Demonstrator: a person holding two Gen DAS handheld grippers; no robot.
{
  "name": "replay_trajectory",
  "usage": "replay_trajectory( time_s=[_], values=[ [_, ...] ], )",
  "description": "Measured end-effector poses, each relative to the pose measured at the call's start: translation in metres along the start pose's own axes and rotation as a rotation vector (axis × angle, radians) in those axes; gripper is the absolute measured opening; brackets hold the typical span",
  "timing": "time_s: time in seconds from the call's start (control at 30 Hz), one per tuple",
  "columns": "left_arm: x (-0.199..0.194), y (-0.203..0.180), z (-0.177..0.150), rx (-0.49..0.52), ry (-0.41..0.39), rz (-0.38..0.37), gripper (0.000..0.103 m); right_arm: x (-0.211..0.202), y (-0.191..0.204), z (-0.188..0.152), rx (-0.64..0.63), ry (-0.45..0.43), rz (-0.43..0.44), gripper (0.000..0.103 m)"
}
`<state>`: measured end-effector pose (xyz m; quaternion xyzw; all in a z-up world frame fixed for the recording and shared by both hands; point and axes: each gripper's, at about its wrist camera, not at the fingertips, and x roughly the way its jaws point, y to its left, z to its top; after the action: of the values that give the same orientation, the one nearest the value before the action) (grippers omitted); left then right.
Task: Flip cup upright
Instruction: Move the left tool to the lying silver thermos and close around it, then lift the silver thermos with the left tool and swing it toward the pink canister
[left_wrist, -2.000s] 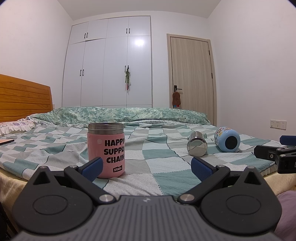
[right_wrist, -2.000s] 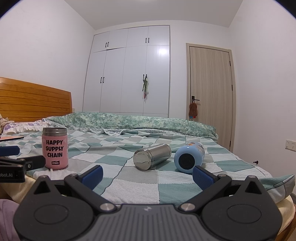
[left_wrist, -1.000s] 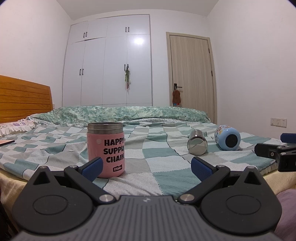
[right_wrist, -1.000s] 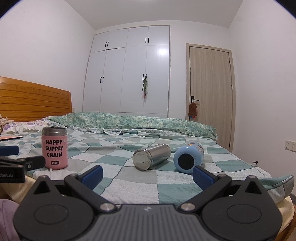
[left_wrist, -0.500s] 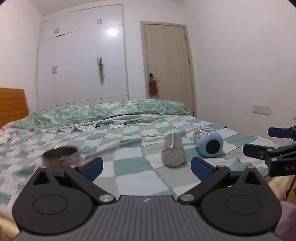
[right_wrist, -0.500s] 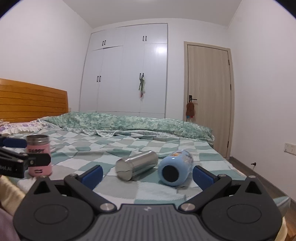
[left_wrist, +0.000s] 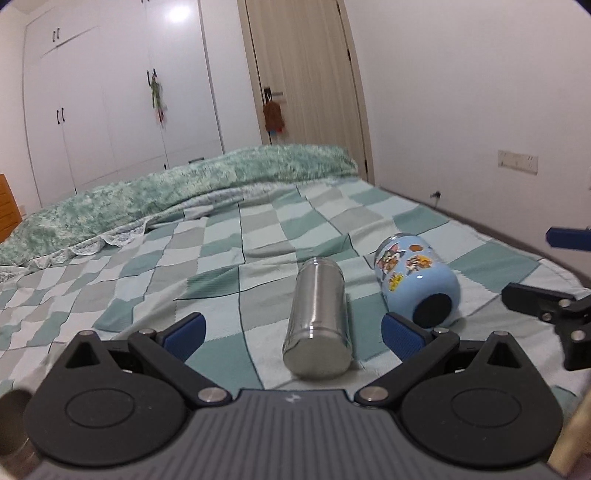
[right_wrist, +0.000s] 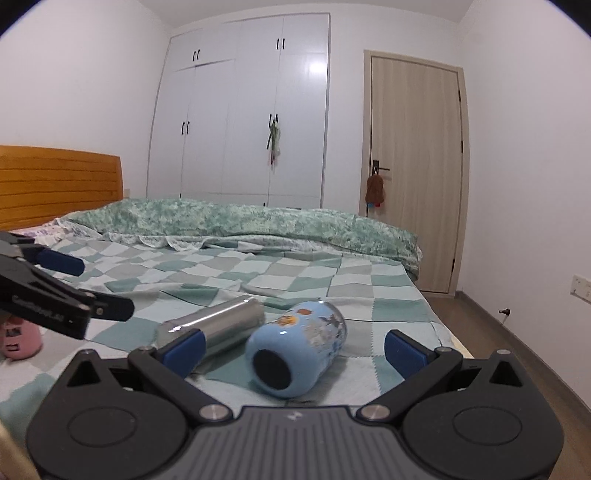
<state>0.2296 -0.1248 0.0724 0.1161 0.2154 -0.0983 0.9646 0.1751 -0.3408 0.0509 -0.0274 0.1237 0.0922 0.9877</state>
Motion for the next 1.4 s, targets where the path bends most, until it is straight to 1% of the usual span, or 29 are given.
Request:
replay_trajectory(
  time_s=[0.07, 0.33, 0.57, 0.63, 0.67, 0.73, 0.77, 0.8, 0.87, 0.93, 1.1, 1.4],
  values=[
    [0.020, -0.002, 0.008, 0.007, 0.037, 0.004, 0.103, 0.014, -0.011, 0.004, -0.003, 0.017, 0.008, 0.103],
    [0.084, -0.013, 0.028, 0.034, 0.140, 0.018, 0.103, 0.064, -0.043, 0.022, 0.003, 0.093, 0.030, 0.103],
    [0.133, -0.019, 0.032, 0.055, 0.254, 0.011, 0.103, 0.099, -0.067, 0.028, 0.020, 0.132, 0.041, 0.103],
    [0.143, -0.018, 0.030, 0.047, 0.283, 0.007, 0.097, 0.106, -0.071, 0.028, 0.029, 0.139, 0.045, 0.103],
    [0.148, -0.017, 0.029, 0.041, 0.304, 0.005, 0.089, 0.109, -0.073, 0.028, 0.035, 0.141, 0.047, 0.103],
    [0.158, -0.016, 0.025, 0.010, 0.360, -0.033, 0.076, 0.113, -0.076, 0.027, 0.050, 0.145, 0.057, 0.103],
    [0.163, -0.015, 0.022, -0.009, 0.396, -0.060, 0.063, 0.115, -0.076, 0.027, 0.055, 0.146, 0.062, 0.103],
    [0.166, -0.016, 0.021, -0.018, 0.421, -0.061, 0.063, 0.117, -0.077, 0.027, 0.057, 0.147, 0.065, 0.103],
    [0.163, -0.017, 0.020, -0.018, 0.412, -0.054, 0.063, 0.119, -0.076, 0.027, 0.053, 0.149, 0.065, 0.103],
    [0.158, -0.014, 0.021, -0.049, 0.411, -0.064, 0.063, 0.118, -0.075, 0.027, 0.050, 0.149, 0.069, 0.103],
    [0.140, -0.012, 0.022, -0.045, 0.394, -0.066, 0.063, 0.111, -0.070, 0.029, 0.047, 0.152, 0.070, 0.103],
    [0.094, -0.008, 0.023, -0.048, 0.362, -0.073, 0.063, 0.076, -0.049, 0.041, 0.038, 0.139, 0.078, 0.103]
  ],
)
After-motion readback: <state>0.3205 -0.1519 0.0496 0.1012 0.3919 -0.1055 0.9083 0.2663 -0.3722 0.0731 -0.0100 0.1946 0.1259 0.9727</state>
